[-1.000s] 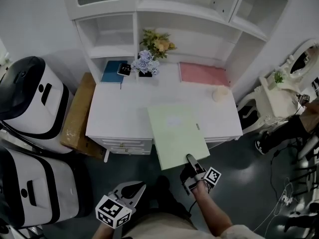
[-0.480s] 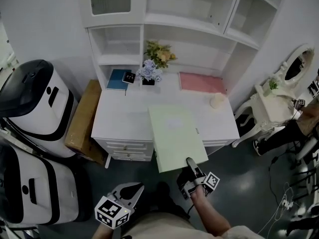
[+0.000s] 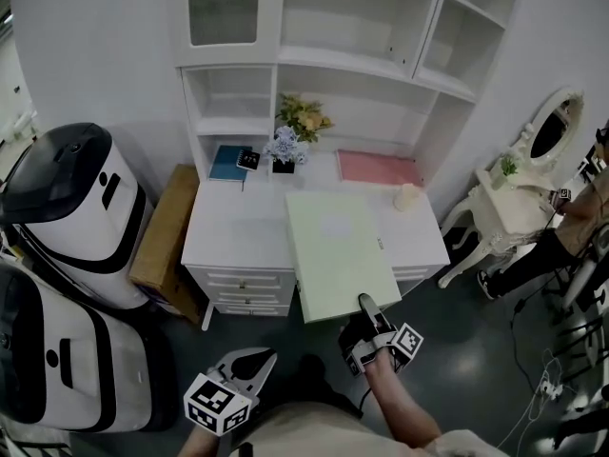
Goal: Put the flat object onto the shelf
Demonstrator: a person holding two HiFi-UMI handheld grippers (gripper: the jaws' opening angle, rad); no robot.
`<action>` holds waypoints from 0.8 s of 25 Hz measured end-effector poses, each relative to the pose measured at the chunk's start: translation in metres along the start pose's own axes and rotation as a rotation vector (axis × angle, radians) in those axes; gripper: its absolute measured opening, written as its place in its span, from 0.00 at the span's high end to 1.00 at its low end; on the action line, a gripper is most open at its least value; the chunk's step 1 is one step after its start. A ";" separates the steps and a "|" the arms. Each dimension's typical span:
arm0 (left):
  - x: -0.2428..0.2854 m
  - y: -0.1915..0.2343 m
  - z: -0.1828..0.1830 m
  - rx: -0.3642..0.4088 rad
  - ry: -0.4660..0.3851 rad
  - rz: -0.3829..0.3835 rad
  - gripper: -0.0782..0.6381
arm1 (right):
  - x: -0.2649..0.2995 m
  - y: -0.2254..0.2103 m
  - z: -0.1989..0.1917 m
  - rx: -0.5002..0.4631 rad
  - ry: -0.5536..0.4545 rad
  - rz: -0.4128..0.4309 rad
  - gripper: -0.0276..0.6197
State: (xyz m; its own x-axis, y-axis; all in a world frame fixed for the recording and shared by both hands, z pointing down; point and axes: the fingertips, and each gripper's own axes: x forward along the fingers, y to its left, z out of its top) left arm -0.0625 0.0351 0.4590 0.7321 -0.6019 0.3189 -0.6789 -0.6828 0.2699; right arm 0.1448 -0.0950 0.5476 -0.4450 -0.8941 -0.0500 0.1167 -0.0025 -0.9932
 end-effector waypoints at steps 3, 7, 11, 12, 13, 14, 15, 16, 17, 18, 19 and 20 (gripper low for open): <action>-0.008 -0.005 0.001 0.012 -0.015 -0.009 0.87 | -0.004 0.016 -0.009 -0.001 0.000 0.027 0.50; -0.020 -0.007 0.002 0.019 -0.038 -0.017 0.87 | -0.010 0.033 -0.019 -0.016 -0.002 0.041 0.50; -0.030 -0.010 -0.005 0.010 -0.035 -0.041 0.87 | -0.023 0.047 -0.031 -0.007 -0.026 0.054 0.50; -0.030 -0.010 -0.007 0.006 -0.032 -0.047 0.87 | -0.026 0.050 -0.033 -0.006 -0.031 0.059 0.50; -0.030 -0.010 -0.009 0.002 -0.031 -0.054 0.87 | -0.029 0.053 -0.033 -0.008 -0.034 0.064 0.50; -0.028 -0.010 -0.010 0.000 -0.028 -0.061 0.87 | -0.030 0.058 -0.034 -0.011 -0.035 0.070 0.50; -0.027 -0.011 -0.012 -0.001 -0.024 -0.069 0.87 | -0.033 0.062 -0.034 -0.015 -0.037 0.076 0.50; -0.025 -0.013 -0.013 -0.001 -0.019 -0.079 0.87 | -0.036 0.065 -0.035 -0.018 -0.041 0.080 0.50; -0.024 -0.016 -0.015 -0.001 -0.013 -0.089 0.87 | -0.040 0.068 -0.034 -0.019 -0.045 0.084 0.50; -0.022 -0.019 -0.016 0.000 -0.008 -0.099 0.87 | -0.045 0.070 -0.034 -0.017 -0.050 0.086 0.50; -0.020 -0.022 -0.017 0.001 -0.003 -0.106 0.87 | -0.049 0.072 -0.033 -0.014 -0.056 0.088 0.50; -0.019 -0.024 -0.017 0.004 -0.001 -0.111 0.87 | -0.053 0.074 -0.031 -0.010 -0.062 0.091 0.50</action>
State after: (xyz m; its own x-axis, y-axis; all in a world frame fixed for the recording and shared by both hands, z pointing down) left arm -0.0605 0.0700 0.4620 0.8029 -0.5228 0.2864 -0.5934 -0.7468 0.3003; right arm 0.1493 -0.0341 0.4736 -0.3772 -0.9164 -0.1339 0.1451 0.0843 -0.9858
